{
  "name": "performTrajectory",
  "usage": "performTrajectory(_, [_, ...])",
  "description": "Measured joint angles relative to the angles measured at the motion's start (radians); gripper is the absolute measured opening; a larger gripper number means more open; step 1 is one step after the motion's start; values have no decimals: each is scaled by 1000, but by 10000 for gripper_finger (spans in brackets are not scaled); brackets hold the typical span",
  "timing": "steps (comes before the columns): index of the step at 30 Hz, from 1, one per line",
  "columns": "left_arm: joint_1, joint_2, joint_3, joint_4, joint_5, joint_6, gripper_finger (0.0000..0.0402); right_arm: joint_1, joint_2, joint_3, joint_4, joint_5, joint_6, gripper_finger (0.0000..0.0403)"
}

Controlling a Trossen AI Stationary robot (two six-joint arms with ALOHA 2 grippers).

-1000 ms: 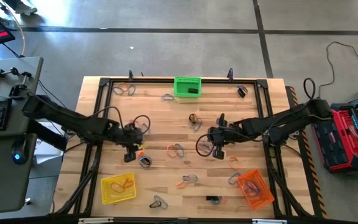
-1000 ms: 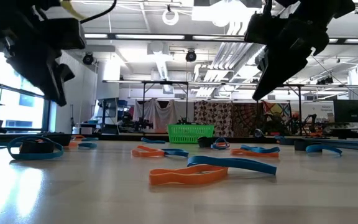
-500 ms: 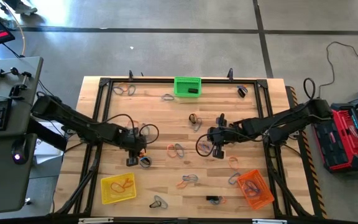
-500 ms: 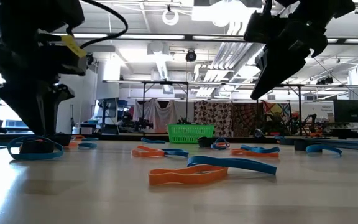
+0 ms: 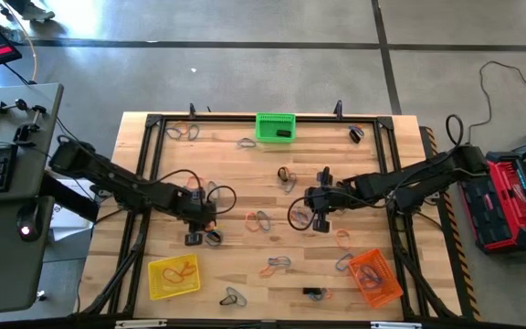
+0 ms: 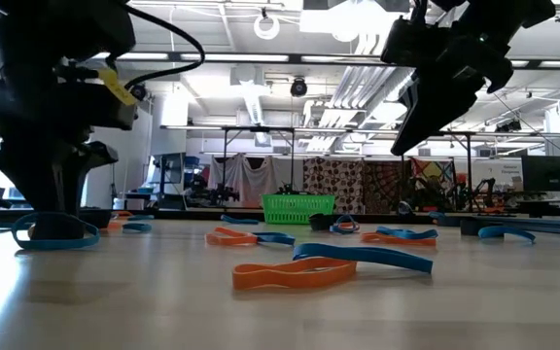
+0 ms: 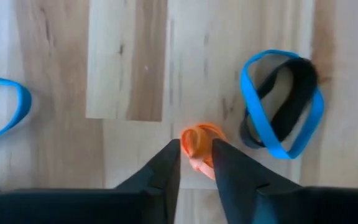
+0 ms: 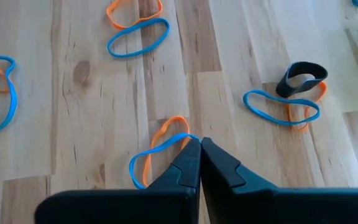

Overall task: Sort rubber bands into baskets
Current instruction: Put the orange rubber band into the yellow bin

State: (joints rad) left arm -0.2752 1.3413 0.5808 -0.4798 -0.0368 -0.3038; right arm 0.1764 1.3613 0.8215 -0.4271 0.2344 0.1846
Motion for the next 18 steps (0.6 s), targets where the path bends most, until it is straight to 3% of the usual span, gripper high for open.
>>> performTrajectory(6, [0,-34,0,2,3,27,7,0,0,0,6,2,-6,0])
performTrajectory(18, [-13,-133,151,-223,31,69,1,0,0,0,7,2,-10,0])
